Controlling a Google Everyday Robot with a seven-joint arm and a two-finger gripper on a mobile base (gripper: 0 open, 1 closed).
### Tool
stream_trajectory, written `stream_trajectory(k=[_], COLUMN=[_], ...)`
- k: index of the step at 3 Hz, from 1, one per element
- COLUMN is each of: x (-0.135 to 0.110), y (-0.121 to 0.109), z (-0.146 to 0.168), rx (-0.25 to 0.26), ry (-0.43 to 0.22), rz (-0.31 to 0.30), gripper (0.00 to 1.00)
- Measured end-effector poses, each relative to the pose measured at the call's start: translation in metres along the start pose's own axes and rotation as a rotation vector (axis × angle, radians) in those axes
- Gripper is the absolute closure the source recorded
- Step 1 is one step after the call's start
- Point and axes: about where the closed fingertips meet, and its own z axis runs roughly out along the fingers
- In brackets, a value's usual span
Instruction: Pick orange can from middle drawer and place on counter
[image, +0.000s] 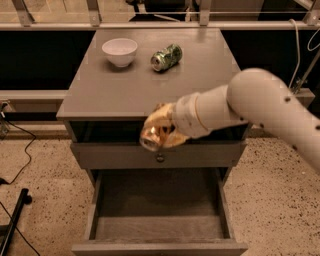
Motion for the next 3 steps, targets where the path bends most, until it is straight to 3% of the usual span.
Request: stream_trajectory(k=[1,2,3], x=[0.045,0.073,0.110], y=[-0.040,-0.063,-0.067], z=[-0.022,-0.050,-0.063], rx=[-0.010,-0.012,-0.104], ry=[0.056,0.118,0.177], rz=[0.019,0.034,0.085], gripper=[1.00,1.00,1.00])
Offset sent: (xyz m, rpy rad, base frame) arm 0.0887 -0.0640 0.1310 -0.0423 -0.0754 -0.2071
